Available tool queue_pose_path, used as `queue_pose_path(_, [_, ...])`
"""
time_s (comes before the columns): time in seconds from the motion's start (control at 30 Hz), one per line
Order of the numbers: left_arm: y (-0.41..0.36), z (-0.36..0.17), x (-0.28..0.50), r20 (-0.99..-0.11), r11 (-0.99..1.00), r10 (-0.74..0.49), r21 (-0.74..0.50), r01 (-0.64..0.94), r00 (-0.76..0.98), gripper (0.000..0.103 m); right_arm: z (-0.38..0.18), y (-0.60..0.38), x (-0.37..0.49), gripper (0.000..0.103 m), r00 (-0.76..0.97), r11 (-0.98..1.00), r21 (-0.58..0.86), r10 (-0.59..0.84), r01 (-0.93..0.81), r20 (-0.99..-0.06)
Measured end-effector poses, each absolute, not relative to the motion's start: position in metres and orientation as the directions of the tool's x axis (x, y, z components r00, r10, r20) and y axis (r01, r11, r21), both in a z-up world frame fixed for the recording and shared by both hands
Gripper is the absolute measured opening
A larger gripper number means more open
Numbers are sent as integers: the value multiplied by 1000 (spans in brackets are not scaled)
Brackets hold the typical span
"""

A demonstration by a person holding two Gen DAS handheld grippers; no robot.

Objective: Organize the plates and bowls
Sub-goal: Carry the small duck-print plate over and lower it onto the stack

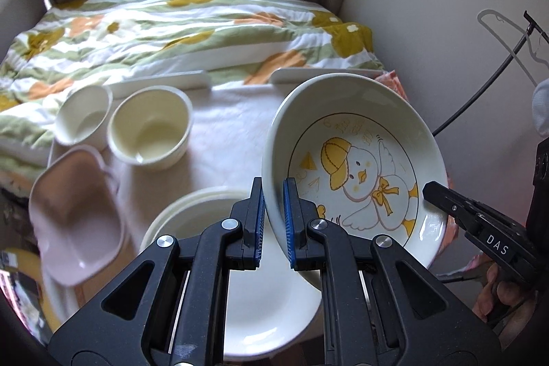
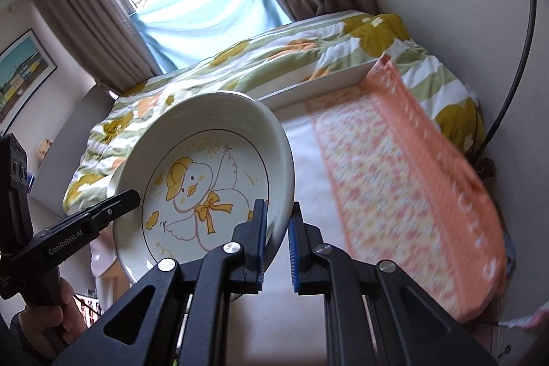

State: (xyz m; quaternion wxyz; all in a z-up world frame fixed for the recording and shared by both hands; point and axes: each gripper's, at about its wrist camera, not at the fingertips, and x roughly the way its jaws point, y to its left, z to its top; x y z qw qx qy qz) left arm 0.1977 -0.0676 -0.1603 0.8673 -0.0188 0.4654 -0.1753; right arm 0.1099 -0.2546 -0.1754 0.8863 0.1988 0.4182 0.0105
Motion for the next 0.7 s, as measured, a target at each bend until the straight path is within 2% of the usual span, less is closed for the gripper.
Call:
queue_pose_path(0.33, [-9, -195, 138, -845, 971, -238, -205, 121, 478, 9, -200, -202, 86, 11, 560, 936, 351, 271, 38, -783])
queue_pose_path(0.7, [16, -238, 133, -867, 978, -190, -206, 17, 460, 9, -242, -171, 105, 11, 482, 943, 325, 316, -69, -817])
